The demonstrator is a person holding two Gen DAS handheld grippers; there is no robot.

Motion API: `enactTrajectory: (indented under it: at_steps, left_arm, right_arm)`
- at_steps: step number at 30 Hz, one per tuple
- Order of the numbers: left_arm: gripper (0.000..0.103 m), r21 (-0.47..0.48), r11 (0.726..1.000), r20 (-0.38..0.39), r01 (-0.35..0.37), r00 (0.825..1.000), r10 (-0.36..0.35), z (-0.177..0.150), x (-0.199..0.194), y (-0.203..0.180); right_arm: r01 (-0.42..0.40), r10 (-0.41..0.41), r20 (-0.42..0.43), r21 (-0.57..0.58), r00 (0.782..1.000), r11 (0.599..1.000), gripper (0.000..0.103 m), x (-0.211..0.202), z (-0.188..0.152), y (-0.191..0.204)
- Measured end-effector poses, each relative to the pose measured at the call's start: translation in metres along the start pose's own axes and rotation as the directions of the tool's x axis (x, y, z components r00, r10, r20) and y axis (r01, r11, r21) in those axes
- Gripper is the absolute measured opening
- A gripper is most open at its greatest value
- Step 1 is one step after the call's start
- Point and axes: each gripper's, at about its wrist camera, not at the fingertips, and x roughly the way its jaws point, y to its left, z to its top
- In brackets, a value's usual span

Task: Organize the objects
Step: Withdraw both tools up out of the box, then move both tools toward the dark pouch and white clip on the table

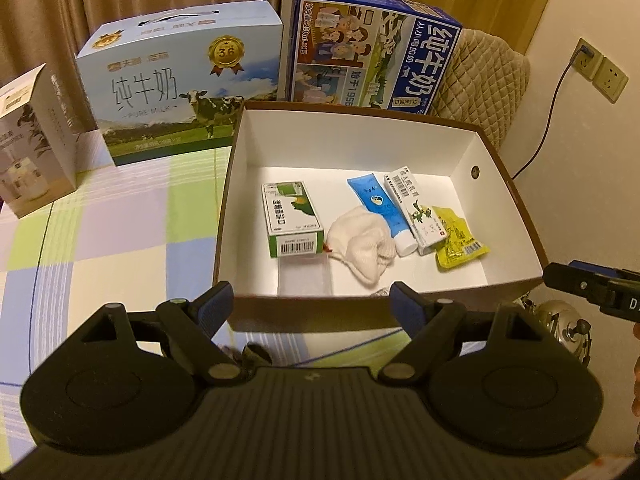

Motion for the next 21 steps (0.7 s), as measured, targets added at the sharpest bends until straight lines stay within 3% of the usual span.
enactTrajectory:
  at_steps: [9, 21]
  left_arm:
    - [0.084, 0.0, 1.0, -0.012, 0.003, 1.0, -0.003, -0.022, -0.014, -0.006]
    - [0.084, -0.038, 0.999, -0.073, 0.002, 0.997, -0.005, -0.066, -0.021, 0.003]
  right_arm:
    - [-0.018, 0.018, -0.021, -0.013, 1.0, 1.0, 0.065, -0.011, -0.02, 0.013]
    - [-0.034, 0.031, -0.118, -0.026, 0.993, 0.999, 0.065, -0.012, -0.068, 0.028]
